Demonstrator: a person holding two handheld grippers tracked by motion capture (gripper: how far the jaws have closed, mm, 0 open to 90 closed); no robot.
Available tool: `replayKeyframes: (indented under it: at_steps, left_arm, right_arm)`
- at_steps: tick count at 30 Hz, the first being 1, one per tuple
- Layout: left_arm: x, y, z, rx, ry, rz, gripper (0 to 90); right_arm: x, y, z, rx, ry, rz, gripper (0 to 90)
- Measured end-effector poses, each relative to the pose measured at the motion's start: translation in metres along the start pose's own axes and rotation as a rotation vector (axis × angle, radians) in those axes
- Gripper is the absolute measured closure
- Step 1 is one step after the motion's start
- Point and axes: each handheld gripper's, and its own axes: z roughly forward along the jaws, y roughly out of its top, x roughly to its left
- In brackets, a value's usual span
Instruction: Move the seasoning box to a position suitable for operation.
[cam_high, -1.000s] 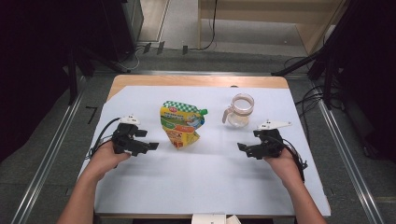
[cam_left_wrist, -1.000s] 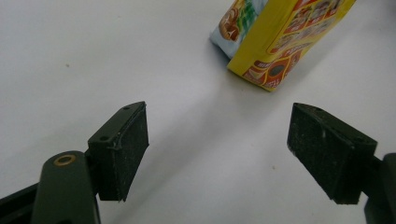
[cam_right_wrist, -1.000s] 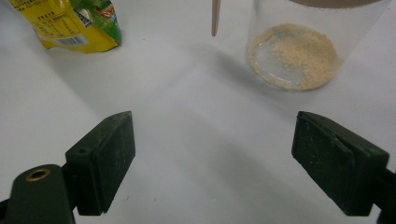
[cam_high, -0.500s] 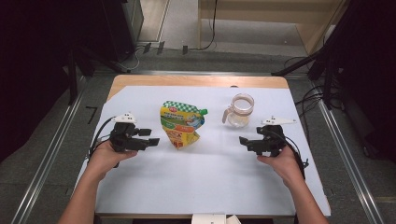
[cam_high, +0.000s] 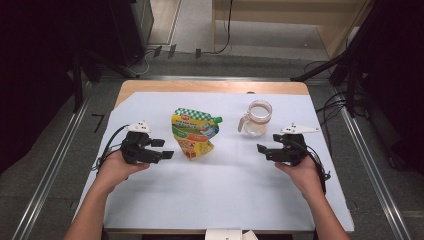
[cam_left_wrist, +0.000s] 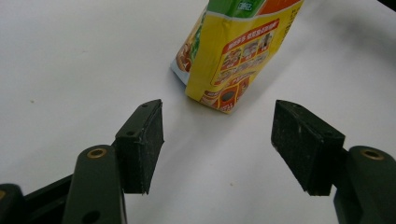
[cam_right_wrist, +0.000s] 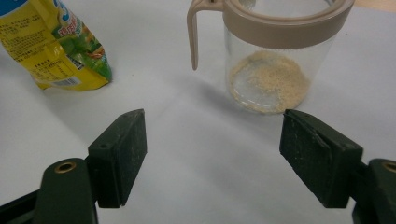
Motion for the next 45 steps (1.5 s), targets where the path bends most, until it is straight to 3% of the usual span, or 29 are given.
replayKeyframes:
  at_steps: [9,14,19,24,30,36,39,45]
  left_arm:
    - [-0.002,0.003,0.001,0.0,-0.039,-0.067,33.8]
    - [-0.01,0.005,-0.003,-0.036,-0.042,-0.045,33.8]
    - [-0.016,0.004,-0.003,-0.02,-0.033,-0.03,34.1]
    - [-0.018,0.002,-0.002,-0.004,-0.042,-0.051,34.0]
    - [-0.024,-0.001,-0.006,-0.017,-0.048,-0.076,34.1]
    - [-0.029,-0.003,-0.008,-0.003,-0.044,-0.069,35.7]
    - [-0.032,-0.003,-0.009,0.014,-0.032,-0.052,38.6]
    - [-0.037,-0.007,-0.015,-0.002,-0.015,-0.022,37.5]
  right_arm:
    - [0.001,0.001,0.004,-0.01,-0.009,-0.015,26.6]
    - [0.0,0.002,0.007,-0.013,-0.02,-0.021,26.6]
    - [-0.005,0.004,0.013,-0.025,-0.035,-0.014,26.6]
    - [-0.01,0.007,0.022,-0.019,-0.058,-0.004,25.3]
    - [-0.02,0.012,0.03,-0.032,-0.07,0.025,22.8]
    - [-0.028,0.017,0.04,-0.054,-0.098,0.019,20.9]
    - [-0.031,0.021,0.048,-0.046,-0.115,0.015,19.7]
    - [-0.033,0.025,0.067,-0.048,-0.122,0.007,16.7]
